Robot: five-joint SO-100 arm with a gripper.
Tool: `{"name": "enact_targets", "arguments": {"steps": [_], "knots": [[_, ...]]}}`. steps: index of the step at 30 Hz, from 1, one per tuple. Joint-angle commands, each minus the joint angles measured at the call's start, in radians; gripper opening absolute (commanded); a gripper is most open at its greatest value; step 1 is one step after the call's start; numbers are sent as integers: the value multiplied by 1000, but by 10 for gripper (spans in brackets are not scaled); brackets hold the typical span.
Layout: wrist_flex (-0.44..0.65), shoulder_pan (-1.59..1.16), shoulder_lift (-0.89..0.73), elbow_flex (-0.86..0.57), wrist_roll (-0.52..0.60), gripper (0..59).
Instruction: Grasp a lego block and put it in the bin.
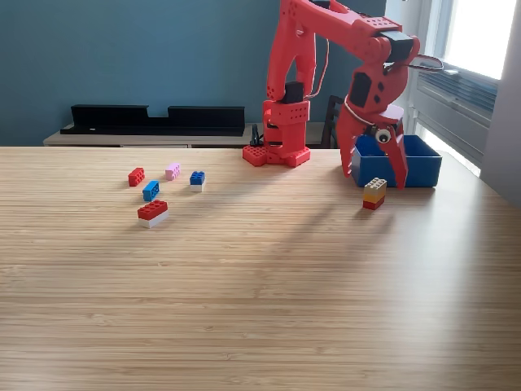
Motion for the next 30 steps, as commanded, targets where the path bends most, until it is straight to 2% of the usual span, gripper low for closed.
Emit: {"name": "enact_targets", "arguments": {"steps": [1, 13, 16, 18, 22, 24, 25, 30], "knots": [[-81, -3, 15, 8, 2, 366], [-210, -6, 14, 138, 12, 338], [-245, -8, 14, 170, 28, 312], [-276, -8, 14, 187, 44, 265], [-304, -8, 14, 192, 94, 81], [-308, -8, 14, 179, 121, 17], [-310, -8, 14, 172, 135, 1], [-279, -11, 14, 89, 199, 1]]}}
